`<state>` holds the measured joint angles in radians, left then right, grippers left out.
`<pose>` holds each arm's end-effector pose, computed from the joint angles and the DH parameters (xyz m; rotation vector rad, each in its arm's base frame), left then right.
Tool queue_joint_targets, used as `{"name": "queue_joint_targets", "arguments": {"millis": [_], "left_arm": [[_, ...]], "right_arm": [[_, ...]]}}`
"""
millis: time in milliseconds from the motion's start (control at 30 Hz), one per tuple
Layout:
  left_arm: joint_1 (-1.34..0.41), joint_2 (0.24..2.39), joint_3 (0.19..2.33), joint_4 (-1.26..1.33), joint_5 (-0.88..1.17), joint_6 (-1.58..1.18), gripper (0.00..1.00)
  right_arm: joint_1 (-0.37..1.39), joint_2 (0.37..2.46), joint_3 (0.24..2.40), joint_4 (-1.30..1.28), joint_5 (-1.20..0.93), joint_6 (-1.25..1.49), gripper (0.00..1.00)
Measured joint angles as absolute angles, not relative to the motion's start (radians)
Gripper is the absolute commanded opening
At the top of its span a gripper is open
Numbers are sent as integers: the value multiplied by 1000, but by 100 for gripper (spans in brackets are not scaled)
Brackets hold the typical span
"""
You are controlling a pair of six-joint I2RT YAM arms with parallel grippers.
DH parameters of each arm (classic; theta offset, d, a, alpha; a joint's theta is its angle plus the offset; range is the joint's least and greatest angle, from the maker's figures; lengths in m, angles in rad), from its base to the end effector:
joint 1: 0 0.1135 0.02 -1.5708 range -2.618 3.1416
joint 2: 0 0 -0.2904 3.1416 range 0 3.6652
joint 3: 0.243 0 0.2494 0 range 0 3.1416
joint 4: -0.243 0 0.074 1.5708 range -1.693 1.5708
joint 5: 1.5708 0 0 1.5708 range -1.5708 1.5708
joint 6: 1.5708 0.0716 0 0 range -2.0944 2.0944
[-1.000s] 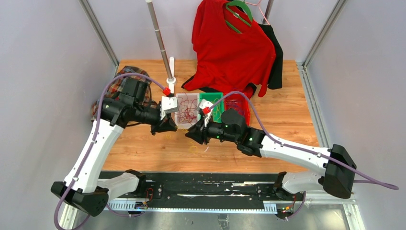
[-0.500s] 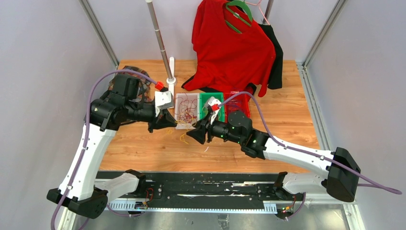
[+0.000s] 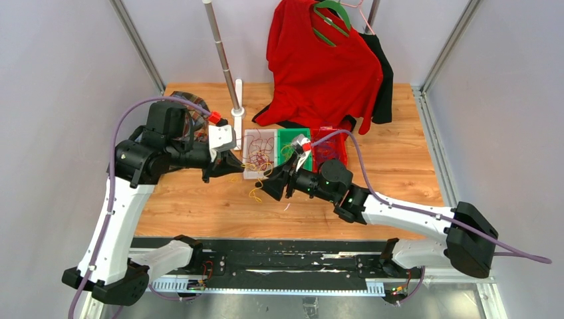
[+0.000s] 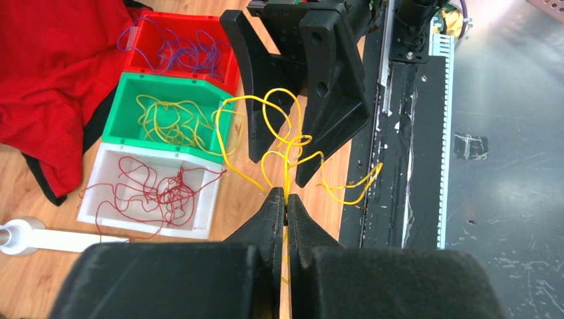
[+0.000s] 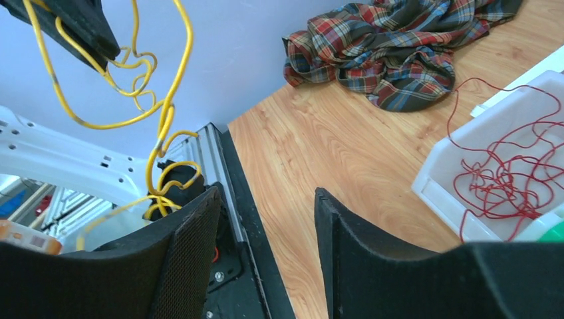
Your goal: Untangle the cables
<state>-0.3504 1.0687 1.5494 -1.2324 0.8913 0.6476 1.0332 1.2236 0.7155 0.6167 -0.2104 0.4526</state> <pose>0.1256 -0.1052 0.4519 1.3744 1.6203 -0.8492 0.1434 0.2697 0.3368 -0.6414 1.4859 1.3372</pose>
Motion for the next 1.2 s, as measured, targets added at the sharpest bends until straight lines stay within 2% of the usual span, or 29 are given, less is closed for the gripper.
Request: {"name": "queue_joint_targets", "arguments": {"millis": [333,667,933,1033,1200], "left_arm": [[-350,1069,1574,-1233,869,690,0],[-350,1037,1586,-1233,851,733,0],[-364,1037,1588,-1233,852,734,1],[-366,1039,1596,-1234,855,730,0],[-369,1045,1626,-1234,866,720,0]], "right_arm": [[1047,1258,707,749,-203,537,57],[1040,992,699,472,-193,437,63],[1040,1110,821,445,-245,436,68],[1040,1187,855,446,-242,453,63],[1040,1262,868,478,-228,484,48]]}}
